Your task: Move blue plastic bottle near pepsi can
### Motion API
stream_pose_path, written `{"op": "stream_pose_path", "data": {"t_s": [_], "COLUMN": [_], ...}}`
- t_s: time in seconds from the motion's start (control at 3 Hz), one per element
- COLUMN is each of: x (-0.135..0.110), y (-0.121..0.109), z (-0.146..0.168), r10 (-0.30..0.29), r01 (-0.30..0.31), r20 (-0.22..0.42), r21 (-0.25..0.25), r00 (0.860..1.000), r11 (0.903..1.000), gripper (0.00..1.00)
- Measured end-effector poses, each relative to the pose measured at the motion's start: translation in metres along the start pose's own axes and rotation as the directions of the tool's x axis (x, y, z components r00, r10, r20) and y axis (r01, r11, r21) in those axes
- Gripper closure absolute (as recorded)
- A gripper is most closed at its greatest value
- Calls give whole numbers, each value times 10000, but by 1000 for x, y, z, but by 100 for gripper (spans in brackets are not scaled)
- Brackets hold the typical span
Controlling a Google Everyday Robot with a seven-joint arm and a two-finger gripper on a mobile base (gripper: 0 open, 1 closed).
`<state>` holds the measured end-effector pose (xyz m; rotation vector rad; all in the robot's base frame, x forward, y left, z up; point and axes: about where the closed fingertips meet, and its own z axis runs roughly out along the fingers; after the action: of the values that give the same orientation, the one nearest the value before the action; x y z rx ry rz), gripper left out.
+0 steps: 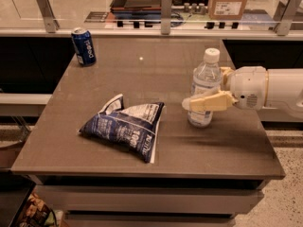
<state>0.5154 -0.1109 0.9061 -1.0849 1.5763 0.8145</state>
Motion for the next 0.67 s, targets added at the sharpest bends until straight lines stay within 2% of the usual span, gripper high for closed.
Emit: {"op": "stream_pose_path", "data": {"t_s": [0.67], "x": [-2], "y": [2], "z": [4], "r10": [-45], "r01": [45], "r20": [1], "r21": [-75], "r00": [10000], "r11": [10000], "gripper": [87]}}
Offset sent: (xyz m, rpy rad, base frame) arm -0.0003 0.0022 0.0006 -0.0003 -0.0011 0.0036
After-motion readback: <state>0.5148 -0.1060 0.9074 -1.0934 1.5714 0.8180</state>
